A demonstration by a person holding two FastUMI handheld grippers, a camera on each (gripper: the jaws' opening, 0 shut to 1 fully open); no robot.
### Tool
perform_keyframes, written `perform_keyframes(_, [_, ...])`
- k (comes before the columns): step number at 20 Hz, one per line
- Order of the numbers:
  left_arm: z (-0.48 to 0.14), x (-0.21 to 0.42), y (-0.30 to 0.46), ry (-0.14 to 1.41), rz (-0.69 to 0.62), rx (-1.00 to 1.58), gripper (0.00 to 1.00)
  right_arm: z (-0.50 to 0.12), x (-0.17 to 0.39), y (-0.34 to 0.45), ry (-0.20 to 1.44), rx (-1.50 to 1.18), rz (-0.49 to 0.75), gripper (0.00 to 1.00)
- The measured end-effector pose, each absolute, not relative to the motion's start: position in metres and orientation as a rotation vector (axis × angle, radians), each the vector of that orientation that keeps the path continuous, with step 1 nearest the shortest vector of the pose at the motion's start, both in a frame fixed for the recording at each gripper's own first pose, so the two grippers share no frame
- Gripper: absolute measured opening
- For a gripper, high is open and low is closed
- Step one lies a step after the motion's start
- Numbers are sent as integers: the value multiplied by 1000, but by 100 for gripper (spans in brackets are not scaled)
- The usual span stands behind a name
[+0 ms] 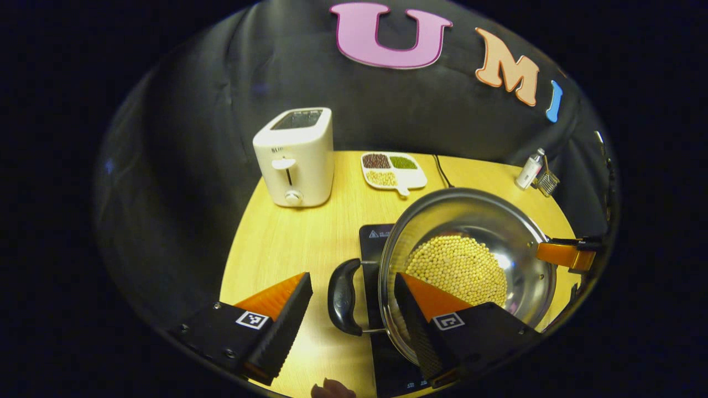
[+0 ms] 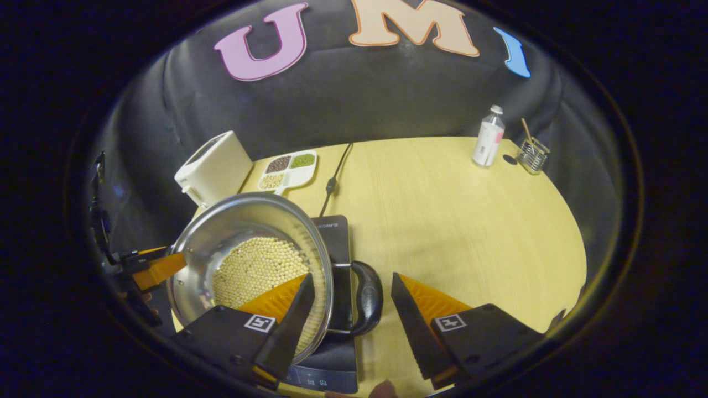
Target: First push the handle of the pot to place it horizontally, then grasp the pot with both hands and set it on the induction cooktop.
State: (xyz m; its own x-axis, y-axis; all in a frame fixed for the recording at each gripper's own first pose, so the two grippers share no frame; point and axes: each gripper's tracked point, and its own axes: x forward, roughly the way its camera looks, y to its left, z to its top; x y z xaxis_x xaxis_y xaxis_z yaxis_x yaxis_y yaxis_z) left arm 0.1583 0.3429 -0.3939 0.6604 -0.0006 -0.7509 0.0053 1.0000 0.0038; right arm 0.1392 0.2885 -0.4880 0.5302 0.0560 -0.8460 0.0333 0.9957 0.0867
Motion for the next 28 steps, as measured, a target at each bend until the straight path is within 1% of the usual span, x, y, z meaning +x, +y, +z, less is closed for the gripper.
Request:
perform_keyframes(2, [-377, 157, 338, 812, 3, 31, 92, -478, 138, 287, 990, 108, 30, 87])
perform_keyframes(3, [-369, 155, 335, 790, 12, 40, 92, -470, 138, 284, 973, 115, 39, 88])
perform_keyframes(6, [-340, 147, 319, 736, 36, 57, 92, -442, 138, 270, 912, 137, 63, 87])
perform_keyframes(9, [-309, 137, 292, 675, 58, 79, 91, -406, 134, 241, 837, 130, 105, 87])
perform_keyframes(10, [-296, 132, 282, 653, 67, 88, 91, -393, 132, 229, 814, 114, 121, 88])
perform_keyframes(11, [-283, 127, 269, 629, 76, 94, 91, -383, 127, 218, 789, 95, 139, 87])
perform_keyframes(13, [-258, 116, 237, 585, 84, 85, 91, -352, 119, 192, 712, 56, 164, 88])
perform_keyframes(15, [-235, 96, 199, 552, 86, 65, 91, -321, 106, 163, 642, 27, 183, 87])
perform_keyframes(18, [-195, 71, 142, 477, 82, 48, 90, -280, 83, 131, 554, 56, 217, 88])
perform_keyframes(19, [-182, 62, 126, 453, 87, 42, 90, -267, 76, 120, 534, 68, 224, 87])
perform_keyframes(21, [-157, 44, 96, 413, 84, 30, 90, -243, 61, 95, 505, 78, 221, 87])
perform_keyframes(22, [-141, 38, 81, 386, 74, 38, 87, -227, 58, 85, 474, 82, 224, 87])
perform_keyframes(23, [-121, 36, 73, 340, 79, 53, 87, -213, 56, 73, 443, 74, 211, 87])
perform_keyframes(24, [-101, 37, 64, 297, 78, 70, 90, -202, 53, 58, 427, 65, 193, 87])
perform_keyframes(26, [-68, 33, 39, 226, 52, 103, 90, -174, 48, 47, 377, 87, 188, 87])
perform_keyframes(27, [-56, 27, 29, 204, 48, 114, 86, -161, 45, 42, 358, 97, 189, 87])
perform_keyframes(28, [-44, 25, 17, 174, 39, 109, 86, -145, 43, 36, 335, 99, 183, 87])
